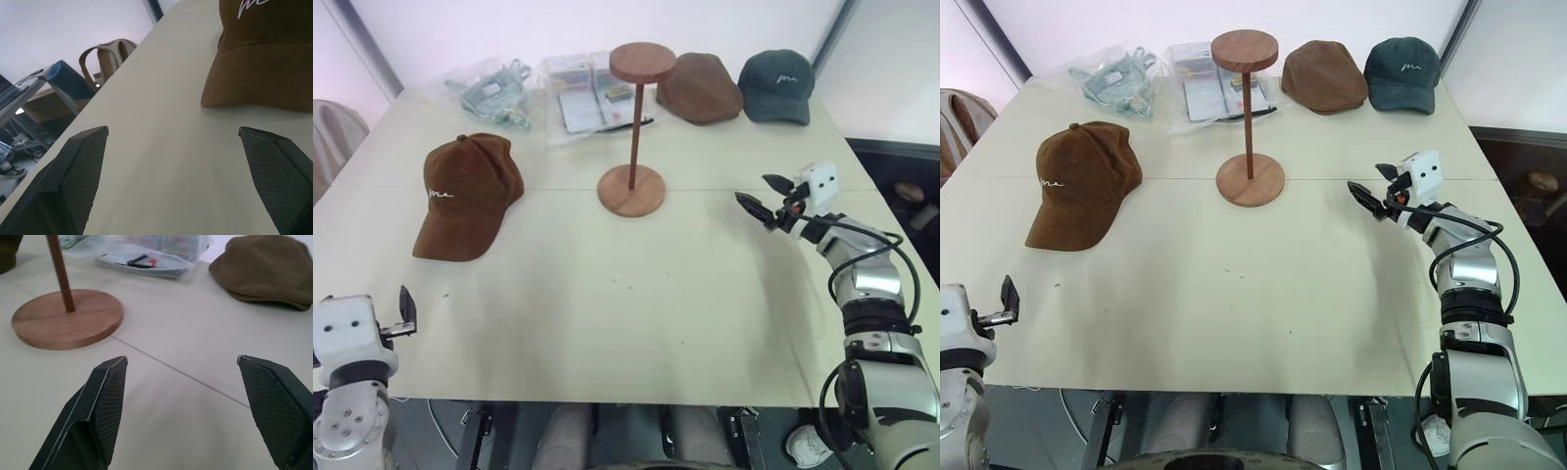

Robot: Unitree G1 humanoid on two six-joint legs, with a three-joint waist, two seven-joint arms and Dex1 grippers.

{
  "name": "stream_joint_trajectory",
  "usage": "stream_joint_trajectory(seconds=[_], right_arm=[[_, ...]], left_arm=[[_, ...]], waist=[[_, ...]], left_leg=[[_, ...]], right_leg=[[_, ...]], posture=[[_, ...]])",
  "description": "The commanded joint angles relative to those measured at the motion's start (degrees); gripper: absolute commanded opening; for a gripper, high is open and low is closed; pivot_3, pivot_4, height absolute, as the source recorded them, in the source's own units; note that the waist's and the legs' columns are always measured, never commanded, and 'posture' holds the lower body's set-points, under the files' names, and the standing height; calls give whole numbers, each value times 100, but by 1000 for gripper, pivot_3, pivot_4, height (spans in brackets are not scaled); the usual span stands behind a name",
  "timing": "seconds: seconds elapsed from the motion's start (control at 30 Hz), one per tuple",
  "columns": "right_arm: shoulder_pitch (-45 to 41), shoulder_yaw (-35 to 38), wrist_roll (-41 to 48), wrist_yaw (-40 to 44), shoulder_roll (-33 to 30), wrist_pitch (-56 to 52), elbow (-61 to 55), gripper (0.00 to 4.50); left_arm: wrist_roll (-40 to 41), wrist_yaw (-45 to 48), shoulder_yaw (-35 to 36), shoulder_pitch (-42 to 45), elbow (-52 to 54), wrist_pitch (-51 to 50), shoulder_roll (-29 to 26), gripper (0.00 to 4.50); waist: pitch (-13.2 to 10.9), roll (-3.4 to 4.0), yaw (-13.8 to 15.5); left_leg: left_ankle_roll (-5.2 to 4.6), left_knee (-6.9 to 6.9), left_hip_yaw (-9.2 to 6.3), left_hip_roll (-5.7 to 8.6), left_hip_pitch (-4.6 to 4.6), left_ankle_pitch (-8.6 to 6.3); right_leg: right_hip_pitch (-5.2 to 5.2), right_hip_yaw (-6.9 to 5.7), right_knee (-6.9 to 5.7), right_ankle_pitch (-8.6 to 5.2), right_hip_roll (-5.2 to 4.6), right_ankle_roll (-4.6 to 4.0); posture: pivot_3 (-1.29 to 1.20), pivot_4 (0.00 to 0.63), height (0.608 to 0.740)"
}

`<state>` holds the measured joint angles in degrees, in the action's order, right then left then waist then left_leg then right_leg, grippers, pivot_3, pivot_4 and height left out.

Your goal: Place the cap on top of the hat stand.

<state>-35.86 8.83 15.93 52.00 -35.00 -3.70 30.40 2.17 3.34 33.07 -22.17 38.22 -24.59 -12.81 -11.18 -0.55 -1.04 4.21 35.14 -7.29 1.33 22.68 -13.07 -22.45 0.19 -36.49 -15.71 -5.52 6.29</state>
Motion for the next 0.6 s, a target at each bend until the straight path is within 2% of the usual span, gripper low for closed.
stream_joint_trajectory(seconds=[0.03,0.3,0.43,0.6], right_arm=[[-52,-75,483,726,-363,-738,-1129,3656],[178,-253,1357,1475,-907,-2470,-3037,3656],[181,-276,1729,1444,-970,-3061,-3766,3656],[17,-289,1779,1190,-822,-3173,-3963,3656]], left_arm=[[-91,-4,199,-6,-58,11,-175,4468],[-354,79,105,170,-575,-130,-720,4468],[-555,315,3,202,-815,-138,-1218,4468],[-1074,659,-250,-62,-897,282,-1888,4468]], waist=[[0,1,9],[2,-2,35],[2,-2,35],[2,-2,25]], left_leg=[[0,0,0,0,0,0],[0,0,-1,-1,1,0],[0,0,-1,-1,5,0],[0,-1,0,-2,12,-1]], right_leg=[[0,0,0,1,0,1],[0,-1,1,-7,0,-11],[-4,-1,1,-7,-1,-11],[-14,-1,1,-7,-1,-12]], posture=[[0,150,740],[0,150,740],[0,150,740],[0,150,740]])
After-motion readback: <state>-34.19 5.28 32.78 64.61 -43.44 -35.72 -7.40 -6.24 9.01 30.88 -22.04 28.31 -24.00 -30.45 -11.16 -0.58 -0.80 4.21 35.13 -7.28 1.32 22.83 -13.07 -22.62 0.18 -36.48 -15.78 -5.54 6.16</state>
